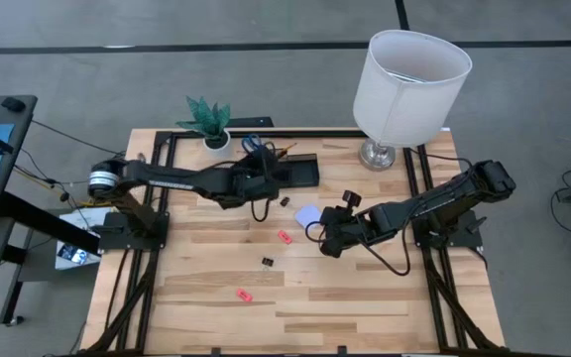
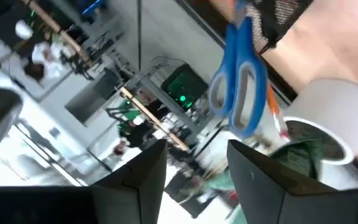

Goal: Pick and place office supplies into organizer
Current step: Put the bottom black binder clip into the black desk organizer

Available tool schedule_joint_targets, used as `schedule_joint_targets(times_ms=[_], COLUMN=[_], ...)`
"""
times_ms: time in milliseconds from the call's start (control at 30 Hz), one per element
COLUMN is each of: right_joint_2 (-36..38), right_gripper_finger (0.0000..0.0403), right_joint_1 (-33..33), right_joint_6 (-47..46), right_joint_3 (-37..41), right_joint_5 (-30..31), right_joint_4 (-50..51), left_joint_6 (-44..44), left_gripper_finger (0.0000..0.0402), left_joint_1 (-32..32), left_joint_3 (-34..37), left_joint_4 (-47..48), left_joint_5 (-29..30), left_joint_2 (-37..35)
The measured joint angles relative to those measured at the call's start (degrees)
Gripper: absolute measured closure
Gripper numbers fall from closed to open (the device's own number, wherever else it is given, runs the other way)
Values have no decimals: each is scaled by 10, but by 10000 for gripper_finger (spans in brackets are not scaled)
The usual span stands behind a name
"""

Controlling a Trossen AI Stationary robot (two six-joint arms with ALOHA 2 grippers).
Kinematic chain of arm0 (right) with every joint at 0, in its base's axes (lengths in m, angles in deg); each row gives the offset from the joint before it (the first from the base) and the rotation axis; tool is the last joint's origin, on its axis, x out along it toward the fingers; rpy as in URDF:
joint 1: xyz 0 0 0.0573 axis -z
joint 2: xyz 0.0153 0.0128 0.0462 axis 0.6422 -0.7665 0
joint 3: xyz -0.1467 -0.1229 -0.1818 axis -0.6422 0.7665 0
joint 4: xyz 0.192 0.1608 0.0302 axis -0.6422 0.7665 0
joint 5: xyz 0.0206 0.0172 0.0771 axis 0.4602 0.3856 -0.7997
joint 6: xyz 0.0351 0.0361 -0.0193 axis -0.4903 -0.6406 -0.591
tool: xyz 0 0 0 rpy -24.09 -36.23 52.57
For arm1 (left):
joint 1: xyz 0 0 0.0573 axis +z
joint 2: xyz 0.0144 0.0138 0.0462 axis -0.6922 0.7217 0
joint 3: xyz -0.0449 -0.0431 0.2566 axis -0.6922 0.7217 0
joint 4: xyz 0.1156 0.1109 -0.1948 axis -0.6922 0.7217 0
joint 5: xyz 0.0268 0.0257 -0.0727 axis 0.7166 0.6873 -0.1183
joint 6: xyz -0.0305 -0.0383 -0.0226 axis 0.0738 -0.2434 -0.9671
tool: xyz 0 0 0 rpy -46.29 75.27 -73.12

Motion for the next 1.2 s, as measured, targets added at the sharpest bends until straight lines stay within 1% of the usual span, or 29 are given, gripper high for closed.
schedule_joint_targets(times_ms=[167, 233, 300, 367, 400, 467, 567, 600, 633, 700, 767, 867, 933, 1033, 1200], right_joint_2=[0, 0, 0, 0, 0, 0, 0, 0, 0, 0, 0, 0, 0, 0, 0], right_gripper_finger=[337, 337, 337, 337, 337, 337, 337, 337, 337, 337, 337, 337, 337, 337, 337], right_joint_1=[0, -2, -7, -18, -24, -39, -63, -70, -77, -89, -99, -107, -109, -109, -99], right_joint_6=[-10, -10, -10, -15, -22, -39, -50, -51, -50, -51, -57, -60, -61, -72, -75], right_joint_3=[0, 0, 0, 0, 0, 10, 51, 67, 85, 124, 160, 196, 207, 209, 209], right_joint_5=[4, 11, 26, 47, 60, 97, 153, 167, 180, 197, 209, 213, 213, 206, 146], right_joint_4=[-55, -82, -101, -110, -114, -145, -230, -268, -309, -392, -463, -533, -556, -562, -562], left_joint_6=[-149, -227, -318, -418, -464, -546, -626, -644, -656, -679, -698, -720, -732, -747, -750], left_gripper_finger=[239, 239, 239, 239, 239, 239, 239, 239, 239, 239, 239, 239, 239, 239, 239], left_joint_1=[-14, -22, -33, -40, -43, -46, -53, -58, -66, -83, -99, -121, -138, -160, -186], left_joint_3=[0, 0, 0, 0, 0, 0, 0, 2, 11, 41, 79, 144, 195, 276, 395], left_joint_4=[30, 42, 63, 83, 91, 99, 102, 99, 85, 48, 7, -56, -102, -188, -310], left_joint_5=[-52, -71, -105, -167, -208, -310, -450, -481, -496, -495, -479, -468, -467, -466, -465], left_joint_2=[-92, -129, -168, -208, -227, -261, -304, -317, -332, -364, -397, -451, -487, -542, -616])
